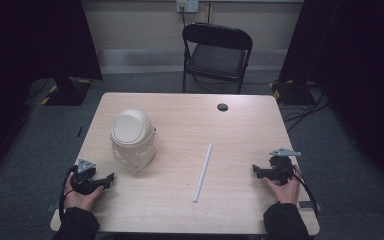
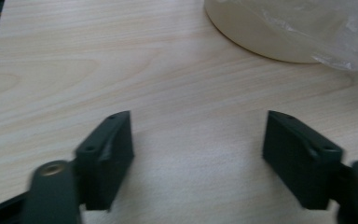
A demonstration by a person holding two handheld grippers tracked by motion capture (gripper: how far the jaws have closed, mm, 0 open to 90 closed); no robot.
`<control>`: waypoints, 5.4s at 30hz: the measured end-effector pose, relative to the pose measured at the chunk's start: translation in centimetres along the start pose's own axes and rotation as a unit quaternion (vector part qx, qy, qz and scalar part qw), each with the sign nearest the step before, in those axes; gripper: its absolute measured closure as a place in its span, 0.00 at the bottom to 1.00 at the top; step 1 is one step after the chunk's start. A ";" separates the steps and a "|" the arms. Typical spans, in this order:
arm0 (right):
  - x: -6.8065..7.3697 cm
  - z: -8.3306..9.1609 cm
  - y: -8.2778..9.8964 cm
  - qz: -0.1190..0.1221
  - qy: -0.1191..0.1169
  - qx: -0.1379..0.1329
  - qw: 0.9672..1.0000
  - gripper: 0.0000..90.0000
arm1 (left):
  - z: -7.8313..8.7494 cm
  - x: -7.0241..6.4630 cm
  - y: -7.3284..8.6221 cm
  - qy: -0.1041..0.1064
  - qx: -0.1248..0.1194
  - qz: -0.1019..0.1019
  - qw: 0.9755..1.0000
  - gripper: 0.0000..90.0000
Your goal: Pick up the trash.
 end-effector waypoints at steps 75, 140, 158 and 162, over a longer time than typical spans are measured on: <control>0.8 0.8 0.5 -0.005 0.012 0.001 1.000 0.14 | 0.8 -5.3 -12.2 0.090 -0.142 -0.027 0.985 0.37; 13.0 -3.5 -12.8 0.028 -0.060 -0.057 0.996 0.56 | 0.5 -3.2 1.4 0.036 -0.003 -0.075 0.997 0.38; 14.4 -5.9 -11.4 0.043 -0.072 0.018 0.996 0.72 | 0.5 -3.2 1.4 0.035 -0.002 -0.072 0.997 0.39; 14.4 -5.9 -11.4 0.049 -0.076 0.014 0.996 0.75 | 0.5 -3.2 1.4 0.036 -0.002 -0.072 0.997 0.39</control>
Point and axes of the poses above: each handheld gripper's, and its own axes: z roughly backward along the jaws, y roughly out of its underside, x roughly to its left, the point moved 3 cm from there along -z, roughly forward along the jaws, and after that the axes turned 14 degrees about z, right-handed, at the moved point
